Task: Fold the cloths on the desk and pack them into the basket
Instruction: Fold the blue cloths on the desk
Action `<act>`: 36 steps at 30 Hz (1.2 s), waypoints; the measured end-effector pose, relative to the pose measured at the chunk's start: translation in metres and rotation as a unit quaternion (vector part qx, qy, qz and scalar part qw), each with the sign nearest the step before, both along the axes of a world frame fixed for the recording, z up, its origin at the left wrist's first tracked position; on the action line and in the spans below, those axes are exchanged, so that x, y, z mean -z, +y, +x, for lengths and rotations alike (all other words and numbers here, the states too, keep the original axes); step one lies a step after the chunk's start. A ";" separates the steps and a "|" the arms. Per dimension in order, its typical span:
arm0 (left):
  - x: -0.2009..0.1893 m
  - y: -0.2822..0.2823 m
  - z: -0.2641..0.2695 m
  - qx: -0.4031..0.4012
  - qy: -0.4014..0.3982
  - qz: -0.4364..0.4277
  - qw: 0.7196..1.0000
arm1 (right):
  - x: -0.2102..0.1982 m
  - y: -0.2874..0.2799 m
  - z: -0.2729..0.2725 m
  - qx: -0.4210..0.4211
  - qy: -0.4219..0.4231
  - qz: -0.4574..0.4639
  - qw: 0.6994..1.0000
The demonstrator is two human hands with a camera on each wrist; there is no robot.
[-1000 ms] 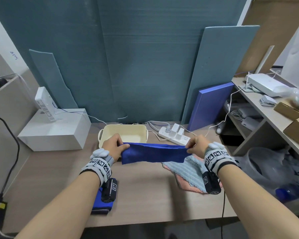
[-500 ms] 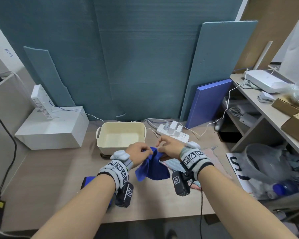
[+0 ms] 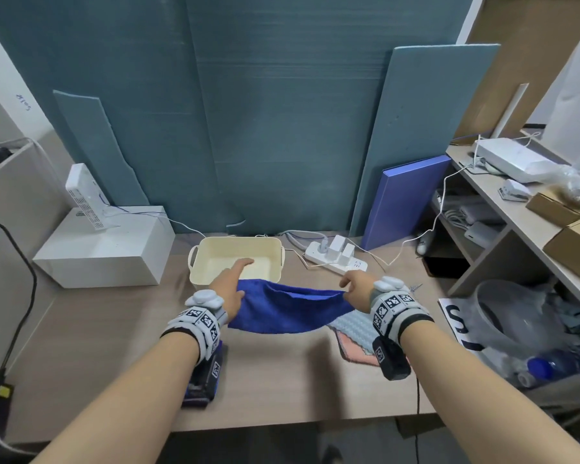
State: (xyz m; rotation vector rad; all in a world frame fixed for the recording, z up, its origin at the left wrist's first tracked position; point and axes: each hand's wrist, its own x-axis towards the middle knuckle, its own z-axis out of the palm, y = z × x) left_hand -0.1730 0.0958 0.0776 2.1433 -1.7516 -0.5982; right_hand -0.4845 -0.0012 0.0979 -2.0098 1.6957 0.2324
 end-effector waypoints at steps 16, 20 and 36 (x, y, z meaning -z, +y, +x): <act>0.034 0.016 0.010 0.013 -0.064 0.023 0.998 | 0.049 0.017 -0.040 0.008 -0.109 -0.041 0.993; 0.072 0.052 0.005 0.110 -0.114 0.210 0.965 | 0.103 0.060 -0.061 0.000 0.016 0.121 0.992; 0.164 0.000 -0.030 -0.017 -0.136 0.132 0.982 | 0.169 0.012 -0.014 0.017 0.062 0.009 0.998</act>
